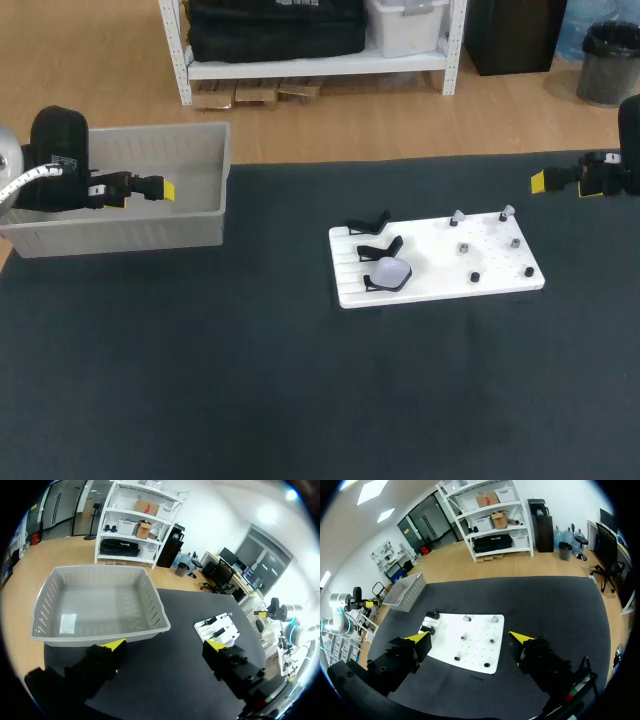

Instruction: Pick up each earbud case from the left stands, insert the matching earbuds, close the lid, and place the case in the box.

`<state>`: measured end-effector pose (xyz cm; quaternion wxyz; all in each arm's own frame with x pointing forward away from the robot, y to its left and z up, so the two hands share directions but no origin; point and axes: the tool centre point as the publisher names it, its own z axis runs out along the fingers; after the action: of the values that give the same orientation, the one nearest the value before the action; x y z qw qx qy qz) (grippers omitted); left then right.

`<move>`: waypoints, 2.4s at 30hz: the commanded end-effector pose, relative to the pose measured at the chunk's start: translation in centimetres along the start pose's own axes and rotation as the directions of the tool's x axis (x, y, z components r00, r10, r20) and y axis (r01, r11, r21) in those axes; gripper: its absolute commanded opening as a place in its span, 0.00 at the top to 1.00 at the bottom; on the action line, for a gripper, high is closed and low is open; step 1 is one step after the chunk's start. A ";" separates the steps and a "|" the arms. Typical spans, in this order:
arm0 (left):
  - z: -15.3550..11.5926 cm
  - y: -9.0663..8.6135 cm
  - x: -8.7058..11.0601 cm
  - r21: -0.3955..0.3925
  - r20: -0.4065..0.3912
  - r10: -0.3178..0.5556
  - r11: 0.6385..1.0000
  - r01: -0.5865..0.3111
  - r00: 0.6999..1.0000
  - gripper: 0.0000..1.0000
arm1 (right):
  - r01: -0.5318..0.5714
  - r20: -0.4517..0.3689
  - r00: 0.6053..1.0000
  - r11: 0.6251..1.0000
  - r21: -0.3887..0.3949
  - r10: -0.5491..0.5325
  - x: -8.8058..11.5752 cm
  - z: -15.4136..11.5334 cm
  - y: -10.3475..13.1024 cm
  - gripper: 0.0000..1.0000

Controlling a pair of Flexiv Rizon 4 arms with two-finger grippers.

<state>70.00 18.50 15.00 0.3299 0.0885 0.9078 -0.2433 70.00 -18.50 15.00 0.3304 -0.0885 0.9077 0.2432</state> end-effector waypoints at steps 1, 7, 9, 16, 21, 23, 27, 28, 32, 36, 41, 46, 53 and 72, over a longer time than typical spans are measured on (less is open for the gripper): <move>0.0 0.0 0.0 0.000 0.000 0.000 1.000 0.000 1.000 0.00 | 0.000 0.000 1.000 1.000 0.000 0.000 0.0 0.0 0.0 0.00; 0.0 0.0 0.0 0.000 0.000 0.000 1.000 0.000 1.000 0.00 | 0.000 0.000 1.000 1.000 0.000 0.000 0.0 0.0 0.0 0.00; 0.0 0.0 0.0 0.000 0.000 0.000 1.000 0.000 1.000 0.00 | 0.000 0.000 1.000 1.000 0.000 0.000 0.0 0.0 0.0 0.00; 0.0 0.0 0.0 0.000 0.000 0.000 1.000 0.000 1.000 0.00 | 0.000 0.000 1.000 1.000 0.000 0.000 0.0 0.0 0.0 0.00; -0.9 -0.3 -1.1 0.155 0.137 0.288 0.939 -0.308 0.948 0.00 | 0.000 0.000 1.000 1.000 0.000 0.000 0.0 0.0 0.0 0.00; -1.5 -0.9 -1.0 0.210 0.215 0.457 0.841 -0.498 0.863 0.00 | 0.000 0.000 1.000 1.000 0.000 0.000 0.0 0.0 0.0 0.00; -2.4 -1.8 -0.1 0.328 0.382 0.645 0.576 -0.749 0.662 0.00 | 0.000 0.000 1.000 1.000 0.000 0.000 0.0 0.0 0.0 0.00; -2.6 -2.0 0.1 0.329 0.403 0.671 0.528 -0.783 0.622 0.00 | 0.000 0.000 1.000 1.000 0.000 0.000 0.0 0.0 0.0 0.00; -2.8 -3.1 1.2 0.370 0.476 0.764 0.277 -0.887 0.437 0.00 | 0.000 0.000 1.000 1.000 0.000 0.000 0.0 0.0 0.0 0.00; -2.6 -4.1 1.6 0.376 0.476 0.801 0.187 -0.908 0.362 0.00 | 0.000 0.000 1.000 1.000 0.000 0.000 0.0 0.0 0.0 0.00; -2.6 -4.1 1.6 0.376 0.476 0.801 0.187 -0.908 0.362 0.00 | 0.000 0.000 1.000 1.000 0.000 0.000 0.0 0.0 0.0 0.00; -2.6 -4.1 1.6 0.376 0.476 0.801 0.187 -0.908 0.362 0.00 | 0.000 0.000 1.000 1.000 0.000 0.000 0.0 0.0 0.0 0.00; 1.5 -8.1 5.3 0.315 0.436 0.827 0.230 -0.921 0.355 0.00 | 0.000 0.000 1.000 1.000 0.000 0.000 0.0 0.0 0.0 0.00; 11.5 -16.3 8.6 0.268 0.253 0.841 0.413 -0.870 0.477 0.00 | 0.000 0.000 1.000 1.000 0.000 0.000 0.0 0.0 0.0 0.00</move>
<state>63.58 0.92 9.42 0.4268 0.5868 0.6539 -0.2143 70.00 -18.51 15.00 0.3304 -0.0884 0.9077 0.2432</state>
